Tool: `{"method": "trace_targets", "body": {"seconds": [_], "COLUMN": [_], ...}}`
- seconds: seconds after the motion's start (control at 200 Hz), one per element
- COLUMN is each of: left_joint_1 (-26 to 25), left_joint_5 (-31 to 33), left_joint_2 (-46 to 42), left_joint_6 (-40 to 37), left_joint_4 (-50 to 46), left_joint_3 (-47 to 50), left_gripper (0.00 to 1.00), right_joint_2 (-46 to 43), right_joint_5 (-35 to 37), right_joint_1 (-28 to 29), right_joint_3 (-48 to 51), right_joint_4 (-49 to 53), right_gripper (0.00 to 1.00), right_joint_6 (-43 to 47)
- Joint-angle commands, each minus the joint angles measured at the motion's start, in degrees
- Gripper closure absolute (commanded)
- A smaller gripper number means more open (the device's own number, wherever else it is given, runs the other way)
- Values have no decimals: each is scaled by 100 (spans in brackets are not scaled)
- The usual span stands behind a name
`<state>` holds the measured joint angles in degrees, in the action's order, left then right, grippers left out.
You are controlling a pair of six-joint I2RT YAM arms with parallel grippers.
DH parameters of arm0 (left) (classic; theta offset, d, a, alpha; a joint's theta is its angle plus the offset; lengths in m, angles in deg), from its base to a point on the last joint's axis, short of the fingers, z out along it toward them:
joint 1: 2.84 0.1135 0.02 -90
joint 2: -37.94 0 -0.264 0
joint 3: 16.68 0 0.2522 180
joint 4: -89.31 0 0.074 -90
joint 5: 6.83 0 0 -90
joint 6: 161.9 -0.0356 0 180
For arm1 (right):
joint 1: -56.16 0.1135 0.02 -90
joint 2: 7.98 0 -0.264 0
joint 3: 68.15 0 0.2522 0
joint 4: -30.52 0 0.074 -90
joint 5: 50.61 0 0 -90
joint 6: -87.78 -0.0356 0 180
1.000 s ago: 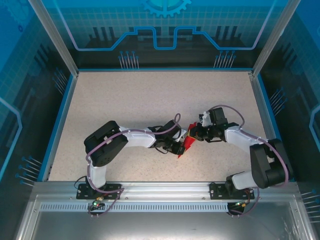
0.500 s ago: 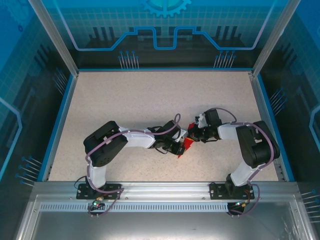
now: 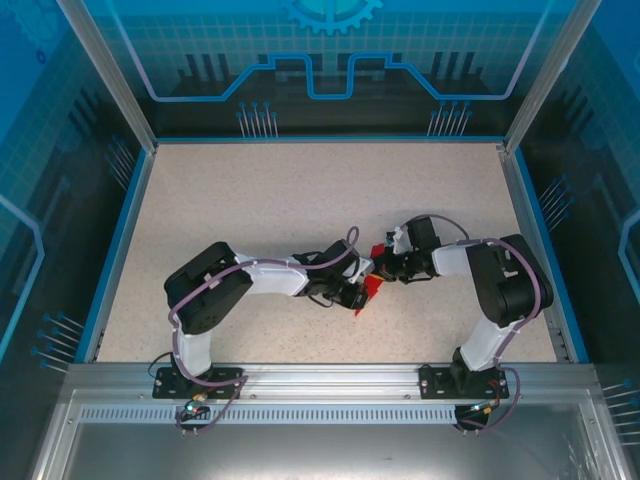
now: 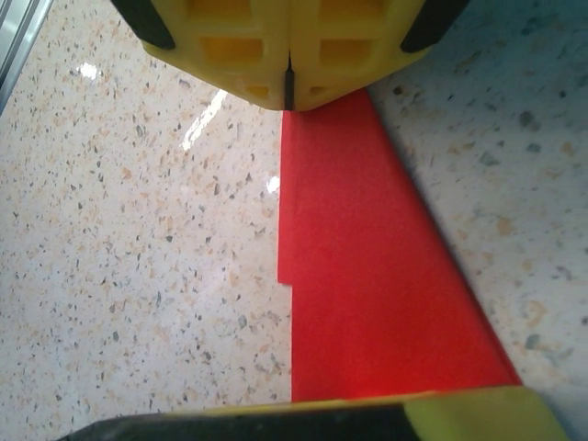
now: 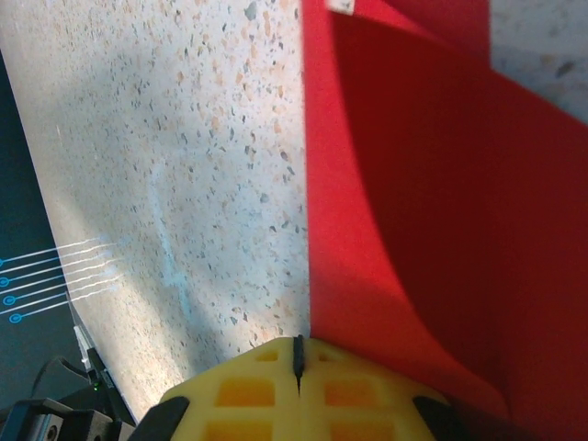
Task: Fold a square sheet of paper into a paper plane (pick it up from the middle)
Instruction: Fold the wing for the fifth time at the center of the table.
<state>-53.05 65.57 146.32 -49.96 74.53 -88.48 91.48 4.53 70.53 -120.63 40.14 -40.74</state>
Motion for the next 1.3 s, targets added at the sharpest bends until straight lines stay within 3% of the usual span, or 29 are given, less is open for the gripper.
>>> {"method": "trace_targets", "body": {"seconds": [0.0,0.51,1.295], "left_joint_1": [56,196,179], "left_joint_5": [55,-52,473], "left_joint_2": [-358,36,333], "left_joint_6": [-2,588,-9], "left_joint_4": [-353,789,44], "left_joint_3": [85,75,589], "left_gripper": [100,100,100], "right_joint_2": [202,148,30], "right_joint_5": [787,774,1183], "right_joint_1": [56,119,-39], "right_joint_3": [66,268,94], "right_joint_4": [555,341,293], "right_gripper": [96,99,100], "right_joint_6": [253,125,-184]}}
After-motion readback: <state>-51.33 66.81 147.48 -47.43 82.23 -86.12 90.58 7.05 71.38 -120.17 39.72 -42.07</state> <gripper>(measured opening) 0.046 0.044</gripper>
